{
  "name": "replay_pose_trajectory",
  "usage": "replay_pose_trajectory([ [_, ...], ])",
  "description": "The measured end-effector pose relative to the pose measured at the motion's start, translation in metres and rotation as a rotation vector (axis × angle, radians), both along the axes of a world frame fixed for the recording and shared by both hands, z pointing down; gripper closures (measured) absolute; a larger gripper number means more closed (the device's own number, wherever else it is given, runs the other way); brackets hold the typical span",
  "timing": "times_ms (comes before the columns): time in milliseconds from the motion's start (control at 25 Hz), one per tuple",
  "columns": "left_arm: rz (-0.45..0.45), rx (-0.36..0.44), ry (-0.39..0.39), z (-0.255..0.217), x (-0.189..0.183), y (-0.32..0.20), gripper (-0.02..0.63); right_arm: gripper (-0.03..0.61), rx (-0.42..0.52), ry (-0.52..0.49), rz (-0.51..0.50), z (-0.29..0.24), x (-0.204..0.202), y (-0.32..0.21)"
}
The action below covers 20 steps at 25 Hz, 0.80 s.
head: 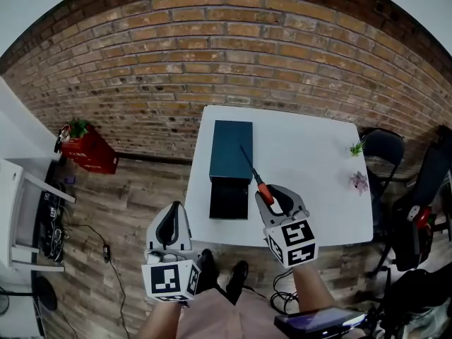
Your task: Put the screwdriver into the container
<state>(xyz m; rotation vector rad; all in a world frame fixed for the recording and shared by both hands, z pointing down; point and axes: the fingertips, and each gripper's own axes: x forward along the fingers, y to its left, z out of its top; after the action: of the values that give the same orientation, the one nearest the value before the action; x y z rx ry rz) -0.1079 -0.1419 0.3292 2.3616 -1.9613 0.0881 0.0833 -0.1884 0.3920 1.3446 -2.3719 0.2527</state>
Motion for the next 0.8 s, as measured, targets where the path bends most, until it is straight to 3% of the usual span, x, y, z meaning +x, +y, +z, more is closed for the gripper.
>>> replay_pose_trajectory([
  [800,-0.035,-0.138,0.014,0.062,-0.019,0.014,0.601,0.468,-0.253,0.049,-0.090,0.110,-0.028,0.044],
])
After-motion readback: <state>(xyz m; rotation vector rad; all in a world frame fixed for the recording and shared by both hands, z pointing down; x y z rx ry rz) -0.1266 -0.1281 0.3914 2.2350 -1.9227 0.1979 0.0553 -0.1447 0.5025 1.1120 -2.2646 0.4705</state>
